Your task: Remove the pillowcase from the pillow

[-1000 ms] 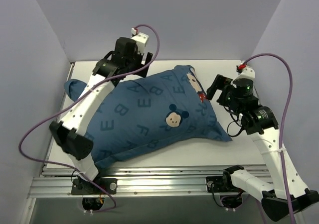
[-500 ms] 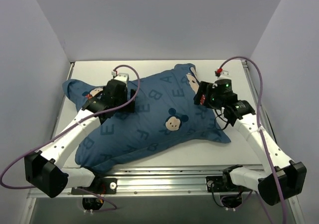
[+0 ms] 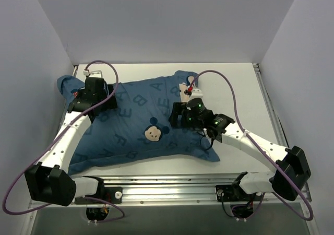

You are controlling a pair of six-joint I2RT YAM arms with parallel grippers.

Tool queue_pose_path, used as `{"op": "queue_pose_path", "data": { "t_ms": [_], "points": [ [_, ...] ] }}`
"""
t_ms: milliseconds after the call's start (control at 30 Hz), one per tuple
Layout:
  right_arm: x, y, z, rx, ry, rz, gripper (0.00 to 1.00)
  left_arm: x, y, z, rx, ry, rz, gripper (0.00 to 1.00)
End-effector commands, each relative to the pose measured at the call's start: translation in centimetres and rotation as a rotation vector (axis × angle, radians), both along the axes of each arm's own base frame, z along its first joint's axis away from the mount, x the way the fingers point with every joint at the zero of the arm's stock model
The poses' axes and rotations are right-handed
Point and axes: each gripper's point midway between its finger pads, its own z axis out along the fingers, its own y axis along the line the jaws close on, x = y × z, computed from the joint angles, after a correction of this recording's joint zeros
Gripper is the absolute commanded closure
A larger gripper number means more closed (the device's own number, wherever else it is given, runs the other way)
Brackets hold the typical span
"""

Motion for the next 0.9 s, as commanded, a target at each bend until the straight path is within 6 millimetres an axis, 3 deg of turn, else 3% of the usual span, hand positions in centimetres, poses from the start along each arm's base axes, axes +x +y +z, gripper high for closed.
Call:
{"op": "queue_pose_path", "data": {
  "t_ms": [0, 100, 133, 233, 267, 333, 367, 400, 500, 567, 633, 667, 733, 767, 833, 867],
  "points": [
    [-1.0, 3.0, 1.3, 0.066, -0.002, 0.014, 0.22, 0.7, -1.0, 2.1, -0.014, -0.021, -0.056, 0.06],
    [-0.7, 2.4, 3.6, 0.053, -0.040, -0.016, 0.20, 1.0, -3.5, 4.6, -0.076, -0.075, -0.126, 0.06],
    [-0.3, 1.4, 5.1, 0.040, -0.074, -0.059, 0.20, 0.9, -5.4, 6.0, -0.085, -0.104, -0.175, 0.06],
    [0.0, -0.8, 7.7, 0.014, -0.132, -0.124, 0.18, 0.0, -8.3, 7.9, -0.074, -0.137, -0.229, 0.06],
    [0.3, -2.2, 9.1, 0.014, -0.165, -0.170, 0.18, -0.6, -10.6, 9.0, -0.092, -0.157, -0.278, 0.06],
    [0.4, -4.0, 9.7, -0.007, -0.173, -0.214, 0.17, -1.0, -12.5, 10.0, -0.098, -0.185, -0.302, 0.06],
    [0.4, -5.0, 10.4, -0.003, -0.185, -0.240, 0.17, -1.6, -14.9, 10.9, -0.118, -0.201, -0.348, 0.06],
    [1.0, -6.5, 10.6, -0.003, -0.187, -0.282, 0.16, -1.7, -15.7, 11.1, -0.114, -0.211, -0.350, 0.06],
    [1.2, -9.9, 10.1, -0.016, -0.175, -0.367, 0.16, -2.5, -19.9, 11.8, -0.116, -0.228, -0.426, 0.06],
    [0.9, -11.5, 9.3, -0.026, -0.161, -0.405, 0.16, -2.1, -21.9, 11.0, -0.082, -0.216, -0.439, 0.06],
    [0.8, -13.0, 8.8, -0.032, -0.155, -0.457, 0.15, -2.4, -24.1, 11.7, -0.071, -0.235, -0.462, 0.05],
    [0.8, -13.4, 8.5, -0.032, -0.151, -0.472, 0.15, -2.0, -25.3, 10.6, -0.044, -0.216, -0.464, 0.05],
    [0.6, -14.1, 7.6, -0.032, -0.142, -0.493, 0.14, -1.7, -27.2, 11.1, -0.033, -0.247, -0.465, 0.05],
    [0.5, -14.3, 7.2, -0.033, -0.135, -0.497, 0.14, -1.3, -28.2, 9.9, -0.006, -0.235, -0.463, 0.04],
    [0.3, -14.6, 6.3, -0.032, -0.118, -0.498, 0.14, -1.0, -29.9, 10.0, -0.004, -0.250, -0.469, 0.03],
    [0.3, -14.7, 6.1, -0.032, -0.114, -0.499, 0.14, -0.6, -30.8, 8.6, 0.023, -0.231, -0.471, 0.02]
  ]
}}
